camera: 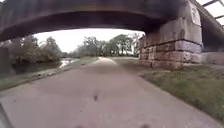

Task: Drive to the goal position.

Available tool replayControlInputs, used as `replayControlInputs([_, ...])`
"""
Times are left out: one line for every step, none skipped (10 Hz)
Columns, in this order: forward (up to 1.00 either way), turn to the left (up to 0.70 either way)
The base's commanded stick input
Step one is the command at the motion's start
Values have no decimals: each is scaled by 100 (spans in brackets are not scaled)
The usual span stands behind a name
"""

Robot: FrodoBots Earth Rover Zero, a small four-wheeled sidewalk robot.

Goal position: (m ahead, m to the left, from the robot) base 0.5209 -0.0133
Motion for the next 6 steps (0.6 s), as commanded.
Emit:
replayControlInputs([70,0])
replayControlInputs([70,0])
replayControlInputs([70,0])
replayControlInputs([70,0])
replayControlInputs([70,0])
replayControlInputs([70,0])
